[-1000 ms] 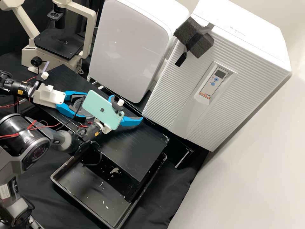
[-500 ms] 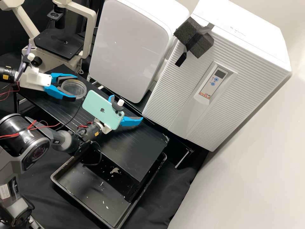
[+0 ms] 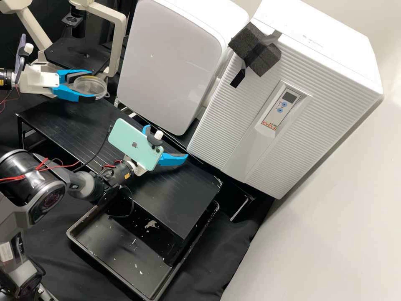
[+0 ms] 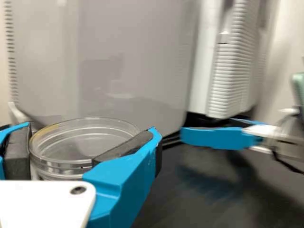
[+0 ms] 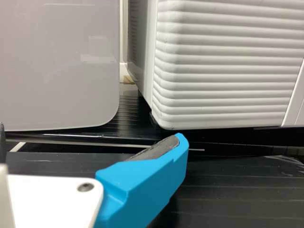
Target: Place the petri dish on the microscope
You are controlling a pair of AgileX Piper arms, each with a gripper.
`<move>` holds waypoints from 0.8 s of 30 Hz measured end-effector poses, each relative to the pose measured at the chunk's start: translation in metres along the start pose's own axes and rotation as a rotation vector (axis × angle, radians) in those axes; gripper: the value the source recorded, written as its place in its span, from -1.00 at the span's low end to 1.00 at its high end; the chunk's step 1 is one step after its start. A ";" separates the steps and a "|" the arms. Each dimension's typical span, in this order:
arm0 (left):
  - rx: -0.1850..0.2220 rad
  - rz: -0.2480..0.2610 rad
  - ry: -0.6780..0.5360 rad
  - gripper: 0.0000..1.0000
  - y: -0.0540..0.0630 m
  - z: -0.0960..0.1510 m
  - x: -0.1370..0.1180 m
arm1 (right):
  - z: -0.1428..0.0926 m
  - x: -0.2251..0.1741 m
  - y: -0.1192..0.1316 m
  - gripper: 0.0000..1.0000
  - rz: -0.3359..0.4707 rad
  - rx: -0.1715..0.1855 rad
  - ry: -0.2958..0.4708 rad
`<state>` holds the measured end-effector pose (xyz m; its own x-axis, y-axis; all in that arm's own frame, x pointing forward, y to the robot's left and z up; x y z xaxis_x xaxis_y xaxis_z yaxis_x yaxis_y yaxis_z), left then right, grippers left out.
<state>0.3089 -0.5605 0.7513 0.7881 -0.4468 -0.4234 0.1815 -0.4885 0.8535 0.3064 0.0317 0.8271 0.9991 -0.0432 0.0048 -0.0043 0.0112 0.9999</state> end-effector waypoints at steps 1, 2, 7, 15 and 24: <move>-0.007 0.013 0.023 -1.00 0.003 -0.006 0.000 | 0.000 0.000 0.000 1.00 0.000 0.000 0.000; -0.015 0.025 0.044 -1.00 0.006 -0.011 0.000 | 0.000 0.000 0.000 1.00 0.000 0.000 0.000; -0.021 0.065 0.135 -1.00 0.019 -0.037 -0.001 | 0.000 0.000 0.000 1.00 0.000 0.000 0.000; -0.017 0.040 0.229 -1.00 0.022 -0.067 0.011 | 0.000 0.000 0.000 1.00 0.000 0.000 0.000; -0.029 -0.018 0.324 -1.00 0.012 -0.097 0.021 | 0.000 0.000 0.000 1.00 0.000 0.000 0.000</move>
<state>0.3850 -0.5030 0.7820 0.9299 -0.1745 -0.3238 0.2102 -0.4702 0.8571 0.3064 0.0317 0.8271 0.9991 -0.0432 0.0048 -0.0043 0.0112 0.9999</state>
